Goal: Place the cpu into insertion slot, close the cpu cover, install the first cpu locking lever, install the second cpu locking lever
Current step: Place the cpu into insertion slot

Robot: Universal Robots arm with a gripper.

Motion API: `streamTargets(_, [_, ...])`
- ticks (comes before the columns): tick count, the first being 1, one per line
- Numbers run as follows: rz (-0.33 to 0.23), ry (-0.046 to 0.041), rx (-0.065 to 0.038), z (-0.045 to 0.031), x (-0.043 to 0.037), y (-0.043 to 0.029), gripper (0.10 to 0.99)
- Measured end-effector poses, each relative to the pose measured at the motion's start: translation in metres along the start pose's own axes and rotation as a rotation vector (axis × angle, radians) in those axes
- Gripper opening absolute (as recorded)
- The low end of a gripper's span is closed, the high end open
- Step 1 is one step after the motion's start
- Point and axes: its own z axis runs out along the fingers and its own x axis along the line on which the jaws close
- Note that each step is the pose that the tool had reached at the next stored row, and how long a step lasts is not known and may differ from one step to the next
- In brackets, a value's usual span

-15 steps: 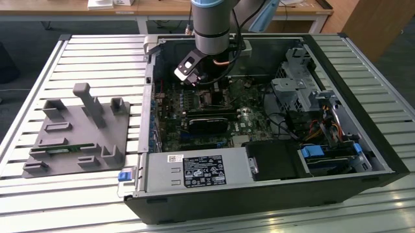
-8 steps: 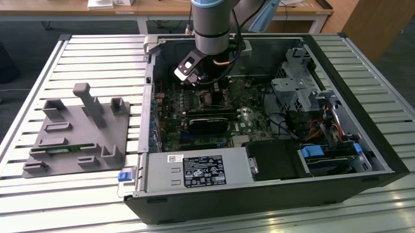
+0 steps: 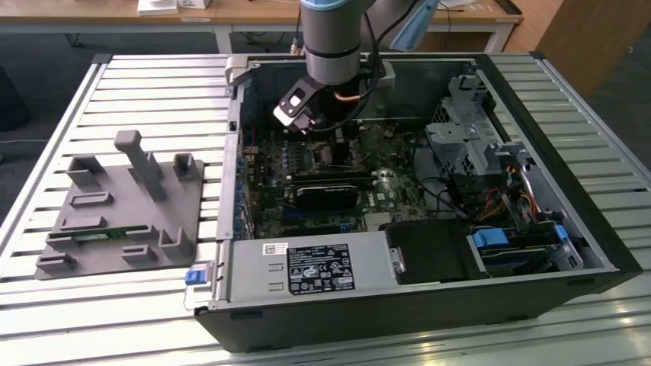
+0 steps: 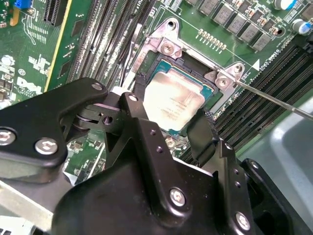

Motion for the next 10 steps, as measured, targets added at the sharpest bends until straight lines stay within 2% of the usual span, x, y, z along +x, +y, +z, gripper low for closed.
streamTargets(4, [0.0,0.0001,0.0,-0.0072,0.0,0.0008,0.616])
streamTargets(9, [0.0,0.0,0.003,-0.0128,-0.0001,0.0017,0.6])
streamTargets(10, [0.0,0.0,0.004,-0.0136,-0.0001,0.0021,0.537])
